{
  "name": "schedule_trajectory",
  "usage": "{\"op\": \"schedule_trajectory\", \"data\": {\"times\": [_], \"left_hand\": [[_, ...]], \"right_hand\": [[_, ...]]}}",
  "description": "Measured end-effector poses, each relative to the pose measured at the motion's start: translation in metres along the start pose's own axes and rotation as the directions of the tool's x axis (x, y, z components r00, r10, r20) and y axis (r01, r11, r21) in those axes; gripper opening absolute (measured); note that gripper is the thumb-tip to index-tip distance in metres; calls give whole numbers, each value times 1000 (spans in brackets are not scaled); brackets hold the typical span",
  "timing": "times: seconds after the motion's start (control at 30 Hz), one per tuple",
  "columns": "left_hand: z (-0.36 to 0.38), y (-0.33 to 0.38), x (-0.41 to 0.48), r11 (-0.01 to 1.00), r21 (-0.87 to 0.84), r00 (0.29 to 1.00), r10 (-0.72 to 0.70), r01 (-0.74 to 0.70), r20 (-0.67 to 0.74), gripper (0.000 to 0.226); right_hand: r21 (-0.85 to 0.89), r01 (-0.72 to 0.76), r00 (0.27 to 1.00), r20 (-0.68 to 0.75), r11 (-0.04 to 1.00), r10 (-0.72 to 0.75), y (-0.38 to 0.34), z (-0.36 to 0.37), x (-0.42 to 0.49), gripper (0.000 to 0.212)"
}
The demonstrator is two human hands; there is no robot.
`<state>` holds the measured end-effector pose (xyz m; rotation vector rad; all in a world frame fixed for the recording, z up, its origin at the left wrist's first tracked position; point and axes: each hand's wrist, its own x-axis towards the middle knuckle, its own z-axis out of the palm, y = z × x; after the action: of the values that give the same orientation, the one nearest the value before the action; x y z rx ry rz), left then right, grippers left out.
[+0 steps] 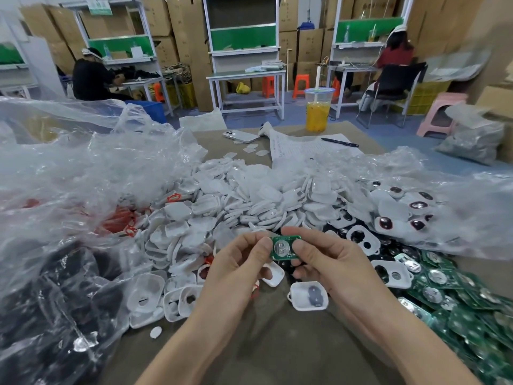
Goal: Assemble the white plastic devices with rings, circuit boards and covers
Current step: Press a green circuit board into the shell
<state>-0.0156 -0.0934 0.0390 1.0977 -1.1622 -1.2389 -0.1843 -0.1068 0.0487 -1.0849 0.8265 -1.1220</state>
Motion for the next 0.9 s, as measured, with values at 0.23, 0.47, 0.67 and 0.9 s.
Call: {"op": "schedule_trajectory", "data": {"times": [0.23,0.47,0.67,0.9], "left_hand": [[3,-3,0,999,45,999,-10,9,37,33],[1,-3,0,989,140,999,-39,38,6,32],[-1,-2,-1,982,188,1000,0,-1,6,26],[-2,-2,-2,982,187,1000,-10,7,15,28]], "right_hand": [[-130,4,999,-37,992,-9,-2,1,0,24],[-166,-9,999,-48,986,1,-4,3,-2,22],[-169,-24,998,-57,985,15,-4,3,-3,22],[-172,-32,998,-59,984,22,-4,5,-4,22]]}}
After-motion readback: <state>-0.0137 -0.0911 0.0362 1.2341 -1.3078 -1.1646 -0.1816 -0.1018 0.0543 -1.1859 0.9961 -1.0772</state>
